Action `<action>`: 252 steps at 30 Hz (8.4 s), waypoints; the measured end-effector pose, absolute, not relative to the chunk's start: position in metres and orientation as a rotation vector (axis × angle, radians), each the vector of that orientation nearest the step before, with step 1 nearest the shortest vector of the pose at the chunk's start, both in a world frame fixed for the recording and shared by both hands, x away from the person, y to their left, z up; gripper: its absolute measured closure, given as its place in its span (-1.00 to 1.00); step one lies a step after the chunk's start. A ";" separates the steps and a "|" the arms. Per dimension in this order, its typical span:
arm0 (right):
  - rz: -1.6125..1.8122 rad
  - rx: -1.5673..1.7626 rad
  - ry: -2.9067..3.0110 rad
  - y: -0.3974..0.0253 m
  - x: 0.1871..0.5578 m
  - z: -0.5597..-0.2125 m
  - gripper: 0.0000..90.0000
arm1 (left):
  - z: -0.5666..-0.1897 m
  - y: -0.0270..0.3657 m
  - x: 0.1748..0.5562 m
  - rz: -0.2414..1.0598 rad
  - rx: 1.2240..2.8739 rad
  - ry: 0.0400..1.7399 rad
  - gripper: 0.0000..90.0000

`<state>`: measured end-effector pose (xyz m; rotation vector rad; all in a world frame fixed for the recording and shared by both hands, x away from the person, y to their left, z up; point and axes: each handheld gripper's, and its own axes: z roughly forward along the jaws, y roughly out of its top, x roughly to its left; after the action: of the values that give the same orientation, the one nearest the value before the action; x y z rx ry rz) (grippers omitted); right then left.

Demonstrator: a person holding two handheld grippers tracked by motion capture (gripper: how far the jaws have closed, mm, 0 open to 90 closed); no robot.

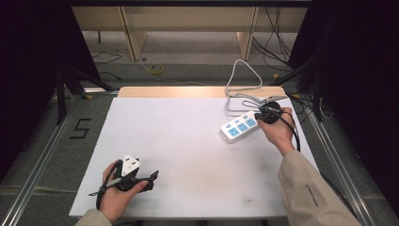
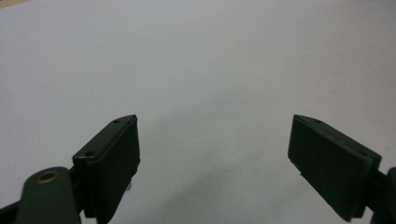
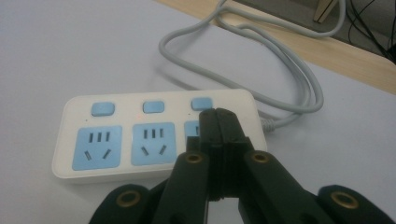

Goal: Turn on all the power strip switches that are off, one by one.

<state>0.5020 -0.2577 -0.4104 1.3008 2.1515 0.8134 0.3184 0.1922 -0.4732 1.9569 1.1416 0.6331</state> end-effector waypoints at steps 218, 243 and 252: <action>0.789 1.227 2.381 -0.184 0.533 -0.431 1.00 | -0.474 0.192 0.318 0.638 1.973 1.136 -0.63; 0.755 1.222 2.440 -0.175 0.534 -0.440 1.00 | -0.474 0.193 0.318 0.638 1.972 1.137 -0.63; 0.741 1.220 2.454 -0.173 0.535 -0.442 1.00 | -0.474 0.193 0.318 0.637 1.972 1.139 -0.63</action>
<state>0.5347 -0.1734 -0.4421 1.2199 2.4545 0.7412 0.3177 0.1925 -0.4740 1.9717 1.1389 0.6369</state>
